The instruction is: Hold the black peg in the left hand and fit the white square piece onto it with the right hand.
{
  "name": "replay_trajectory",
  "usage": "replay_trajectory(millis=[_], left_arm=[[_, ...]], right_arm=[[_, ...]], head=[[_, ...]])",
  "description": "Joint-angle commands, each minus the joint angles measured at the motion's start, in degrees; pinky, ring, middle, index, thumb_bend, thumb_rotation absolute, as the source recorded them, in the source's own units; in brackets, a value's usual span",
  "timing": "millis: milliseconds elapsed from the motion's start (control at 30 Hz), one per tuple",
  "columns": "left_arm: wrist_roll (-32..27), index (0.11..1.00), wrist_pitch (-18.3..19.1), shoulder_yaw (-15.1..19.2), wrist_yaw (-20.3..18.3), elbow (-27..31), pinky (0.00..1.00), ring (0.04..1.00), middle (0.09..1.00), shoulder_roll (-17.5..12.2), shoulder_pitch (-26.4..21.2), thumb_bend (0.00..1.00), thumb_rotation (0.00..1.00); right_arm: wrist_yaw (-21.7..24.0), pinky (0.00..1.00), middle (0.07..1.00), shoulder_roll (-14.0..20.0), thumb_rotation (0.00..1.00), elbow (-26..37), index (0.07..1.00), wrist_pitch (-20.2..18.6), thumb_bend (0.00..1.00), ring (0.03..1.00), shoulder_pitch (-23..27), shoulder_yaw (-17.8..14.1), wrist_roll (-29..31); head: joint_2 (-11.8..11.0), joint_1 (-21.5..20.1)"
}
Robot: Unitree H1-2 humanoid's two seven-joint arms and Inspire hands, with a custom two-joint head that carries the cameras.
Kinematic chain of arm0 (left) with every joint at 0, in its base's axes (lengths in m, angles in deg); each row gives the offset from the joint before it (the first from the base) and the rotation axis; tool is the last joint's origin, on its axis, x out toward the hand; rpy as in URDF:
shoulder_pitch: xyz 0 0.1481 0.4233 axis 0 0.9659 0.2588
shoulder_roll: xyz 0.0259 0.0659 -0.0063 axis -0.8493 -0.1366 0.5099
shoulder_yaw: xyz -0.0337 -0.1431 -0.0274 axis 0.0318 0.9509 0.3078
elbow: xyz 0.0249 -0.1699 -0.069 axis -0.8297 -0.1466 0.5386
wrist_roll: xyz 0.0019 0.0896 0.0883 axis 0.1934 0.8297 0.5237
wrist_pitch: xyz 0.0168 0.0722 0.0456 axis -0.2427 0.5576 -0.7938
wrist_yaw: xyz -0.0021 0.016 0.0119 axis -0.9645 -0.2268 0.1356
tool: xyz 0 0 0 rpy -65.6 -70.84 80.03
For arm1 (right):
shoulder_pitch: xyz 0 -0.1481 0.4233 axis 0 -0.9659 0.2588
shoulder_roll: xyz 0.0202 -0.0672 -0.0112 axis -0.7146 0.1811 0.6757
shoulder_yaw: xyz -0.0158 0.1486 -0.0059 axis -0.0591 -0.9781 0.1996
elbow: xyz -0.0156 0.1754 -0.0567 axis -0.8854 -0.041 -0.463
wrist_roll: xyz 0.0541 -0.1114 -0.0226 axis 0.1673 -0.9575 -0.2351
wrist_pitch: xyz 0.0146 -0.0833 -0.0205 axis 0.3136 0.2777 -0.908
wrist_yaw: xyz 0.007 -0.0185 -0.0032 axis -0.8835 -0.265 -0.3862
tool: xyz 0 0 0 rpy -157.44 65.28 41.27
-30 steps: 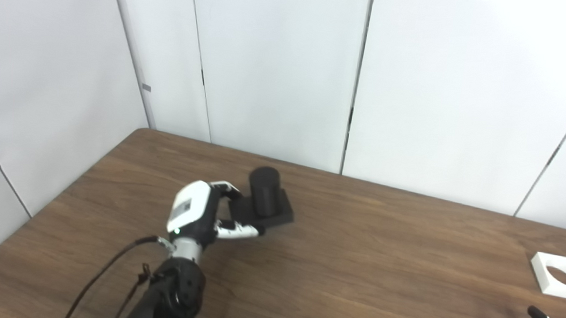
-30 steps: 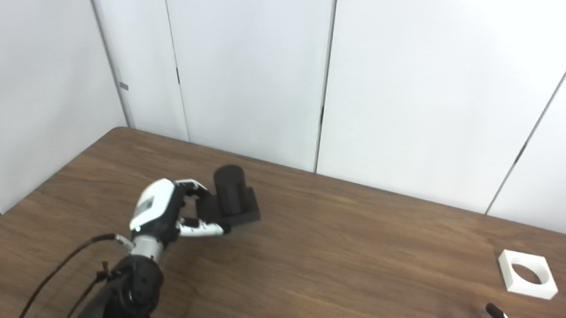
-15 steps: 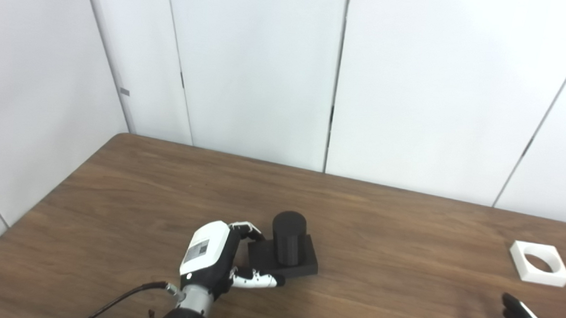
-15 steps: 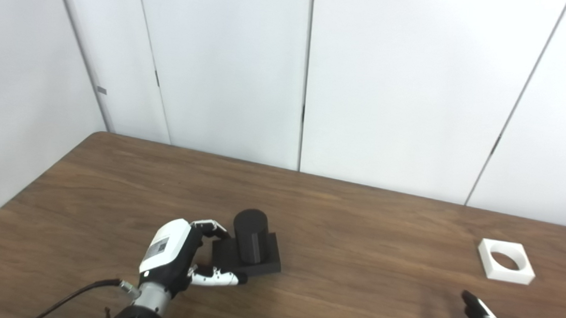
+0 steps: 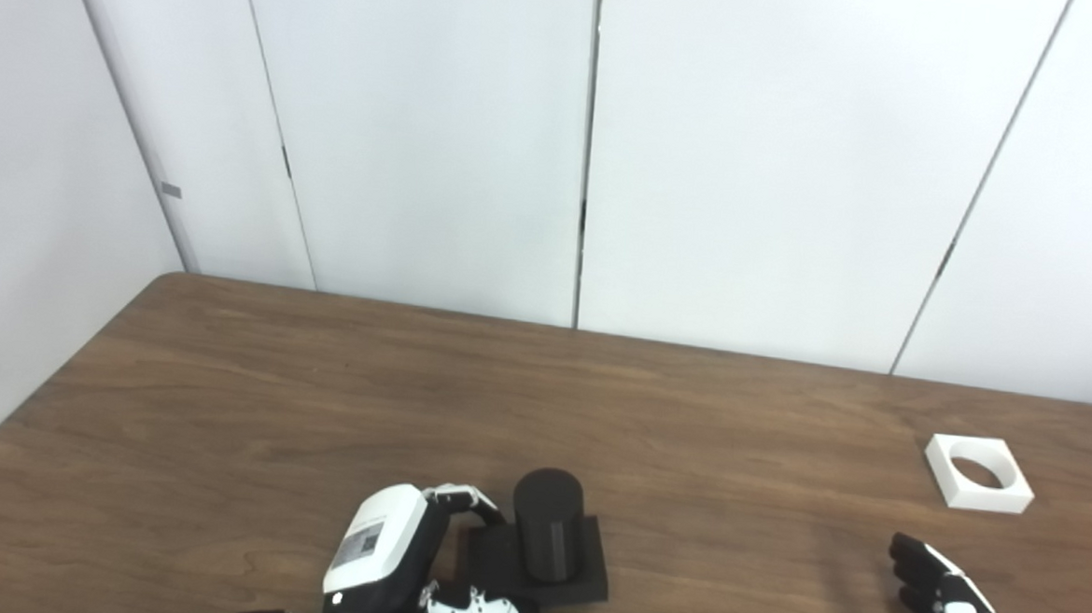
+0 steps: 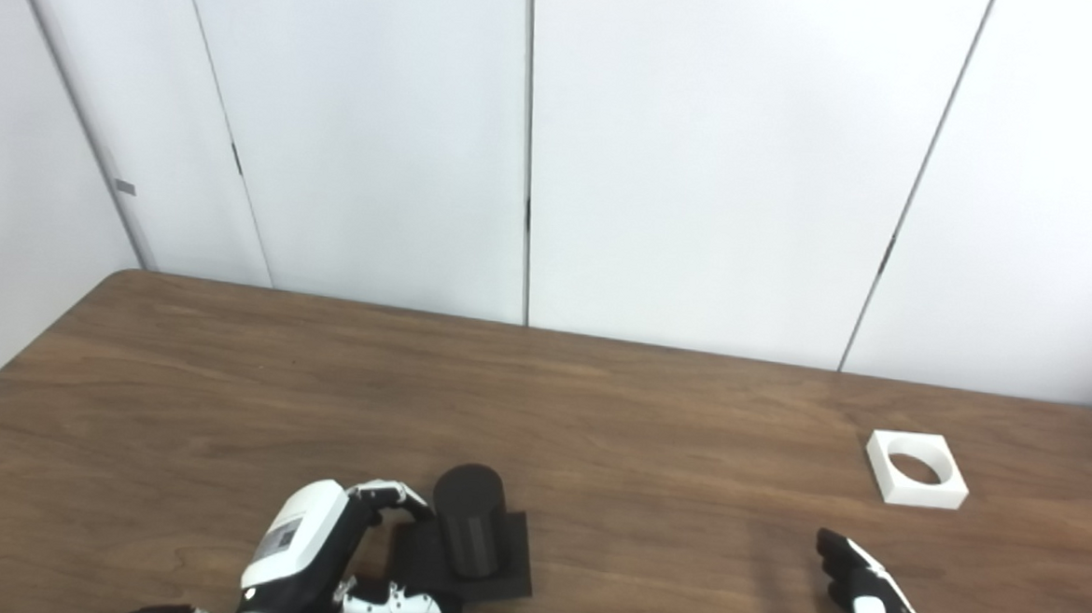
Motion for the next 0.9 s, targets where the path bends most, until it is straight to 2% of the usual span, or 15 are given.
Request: replay_trajectory(millis=[0, 133, 300, 433, 633, 867], left_arm=[[-0.8, 0.485, -3.5, -0.8, -0.1, 0.4, 0.69, 0.769, 0.733, -0.2, -0.1, 0.52, 0.05], [-1.0, 0.485, -7.1, -1.9, -0.2, -1.5, 0.69, 0.785, 0.745, -0.5, 0.6, 0.52, 0.05], [-0.3, 0.484, -10.3, -3.1, 0.0, -2.9, 0.69, 0.790, 0.749, -0.3, 1.6, 0.52, 0.05], [0.4, 0.484, -11.0, -4.3, -0.5, -3.5, 0.70, 0.794, 0.757, -0.2, 2.2, 0.52, 0.05], [0.8, 0.484, -12.6, -5.5, 0.0, -6.0, 0.70, 0.797, 0.758, 0.5, 2.4, 0.52, 0.05], [1.9, 0.485, -12.2, -6.9, -1.4, -7.9, 0.74, 0.820, 0.773, 0.9, 2.5, 0.52, 0.05]], right_arm=[[0.6, 0.83, 0.840, -1.9, 1.00, 0.8, 0.795, -0.2, 0.30, 0.855, 0.0, 0.6, -0.1], [0.3, 0.88, 0.816, -1.7, 1.00, 1.0, 0.776, -0.8, 0.32, 0.842, 0.2, 0.7, -1.2], [0.2, 0.89, 0.817, -2.0, 1.00, 1.6, 0.779, -1.8, 0.34, 0.844, 0.2, 0.6, -0.9], [0.2, 0.92, 0.821, -1.9, 1.00, 2.1, 0.788, -2.3, 0.35, 0.853, 0.2, 0.7, -1.1], [0.4, 0.91, 0.827, -2.1, 1.00, 3.3, 0.789, -3.8, 0.35, 0.858, 0.1, 0.6, 0.0], [0.3, 0.91, 0.825, -2.1, 1.00, 4.3, 0.787, -5.3, 0.35, 0.856, -0.1, 0.5, 0.0]], head=[[0.4, -0.2], [1.5, -0.7], [2.6, -1.2], [3.1, -1.2], [4.0, -1.7], [4.5, -1.8]])
